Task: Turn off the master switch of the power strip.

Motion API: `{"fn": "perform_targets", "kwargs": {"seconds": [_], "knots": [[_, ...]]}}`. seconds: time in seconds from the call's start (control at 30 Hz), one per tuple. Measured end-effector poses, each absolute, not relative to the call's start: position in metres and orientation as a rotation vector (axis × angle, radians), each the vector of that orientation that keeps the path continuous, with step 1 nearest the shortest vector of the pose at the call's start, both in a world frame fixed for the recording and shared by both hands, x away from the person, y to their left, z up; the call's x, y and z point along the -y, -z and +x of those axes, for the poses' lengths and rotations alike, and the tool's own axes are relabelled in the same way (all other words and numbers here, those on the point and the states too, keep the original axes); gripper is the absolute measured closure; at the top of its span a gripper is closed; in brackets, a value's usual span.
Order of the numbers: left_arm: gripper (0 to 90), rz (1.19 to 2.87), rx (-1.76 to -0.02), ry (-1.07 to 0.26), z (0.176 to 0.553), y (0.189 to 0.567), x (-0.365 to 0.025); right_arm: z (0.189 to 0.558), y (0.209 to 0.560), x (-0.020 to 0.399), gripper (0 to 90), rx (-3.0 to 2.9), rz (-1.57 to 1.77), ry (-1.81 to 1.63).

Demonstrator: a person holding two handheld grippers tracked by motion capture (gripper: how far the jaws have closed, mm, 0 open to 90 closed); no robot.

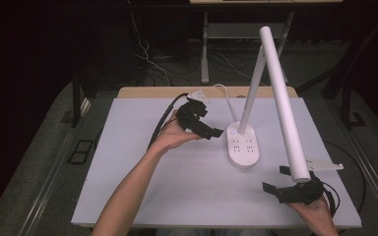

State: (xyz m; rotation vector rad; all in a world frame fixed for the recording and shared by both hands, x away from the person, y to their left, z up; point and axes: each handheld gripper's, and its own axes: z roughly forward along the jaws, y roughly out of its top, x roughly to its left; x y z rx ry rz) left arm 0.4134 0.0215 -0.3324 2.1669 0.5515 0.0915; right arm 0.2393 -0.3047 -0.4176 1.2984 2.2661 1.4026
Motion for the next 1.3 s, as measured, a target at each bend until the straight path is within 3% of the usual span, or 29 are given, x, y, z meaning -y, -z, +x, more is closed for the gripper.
{"fn": "perform_targets", "kwargs": {"seconds": [1.3], "knots": [[0.1, 2.040, -0.741, -0.045, 0.454, 0.369, 0.011, 0.239, 0.418, 0.304, 0.2, -2.272, 1.296, -1.397]]}}
